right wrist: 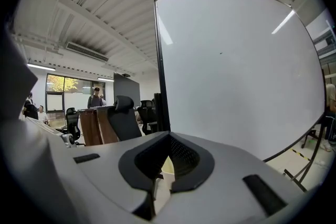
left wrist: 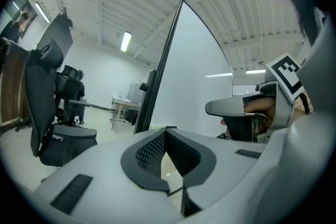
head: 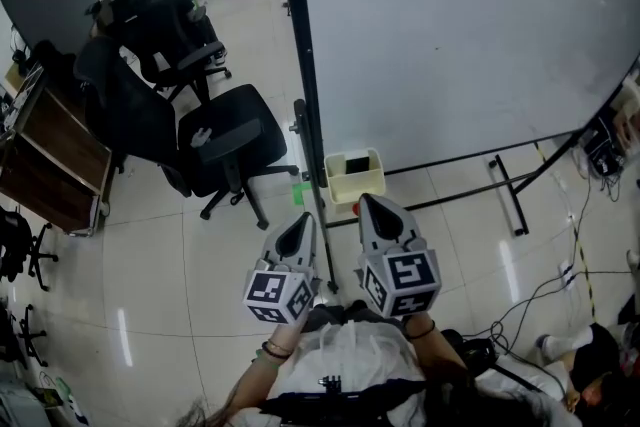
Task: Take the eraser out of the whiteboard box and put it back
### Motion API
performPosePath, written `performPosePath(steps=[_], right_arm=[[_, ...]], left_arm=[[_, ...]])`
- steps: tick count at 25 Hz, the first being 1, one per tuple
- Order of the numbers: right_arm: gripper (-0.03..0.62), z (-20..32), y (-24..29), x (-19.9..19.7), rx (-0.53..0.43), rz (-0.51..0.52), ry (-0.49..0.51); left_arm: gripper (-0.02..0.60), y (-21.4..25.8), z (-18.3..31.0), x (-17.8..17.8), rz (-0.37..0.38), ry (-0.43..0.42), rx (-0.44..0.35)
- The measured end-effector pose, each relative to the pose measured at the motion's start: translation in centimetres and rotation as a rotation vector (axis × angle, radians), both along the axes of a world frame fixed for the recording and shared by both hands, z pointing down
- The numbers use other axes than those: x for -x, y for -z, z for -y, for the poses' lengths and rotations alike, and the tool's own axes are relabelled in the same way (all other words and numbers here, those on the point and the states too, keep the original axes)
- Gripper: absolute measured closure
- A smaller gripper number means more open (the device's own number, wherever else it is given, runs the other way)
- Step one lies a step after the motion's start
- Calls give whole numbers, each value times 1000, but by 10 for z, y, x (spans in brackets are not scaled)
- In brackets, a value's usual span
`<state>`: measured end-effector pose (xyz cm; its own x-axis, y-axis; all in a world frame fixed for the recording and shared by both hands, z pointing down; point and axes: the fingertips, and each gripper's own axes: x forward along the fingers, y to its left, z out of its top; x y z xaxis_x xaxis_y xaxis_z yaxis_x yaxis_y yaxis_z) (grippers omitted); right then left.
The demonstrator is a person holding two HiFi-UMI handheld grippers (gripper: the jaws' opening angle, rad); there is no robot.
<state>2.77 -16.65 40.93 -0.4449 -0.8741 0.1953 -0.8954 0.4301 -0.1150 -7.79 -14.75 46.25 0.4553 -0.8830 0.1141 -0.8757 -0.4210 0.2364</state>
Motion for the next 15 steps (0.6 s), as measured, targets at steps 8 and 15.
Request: performPosePath(steps=[8, 15], right_arm=[[592, 4, -6, 2, 13, 10, 6], [592, 4, -8, -1, 33, 1, 3]], left_arm=[[597, 1, 1, 7, 1, 20, -2], [597, 0, 2, 3, 2, 13, 2]])
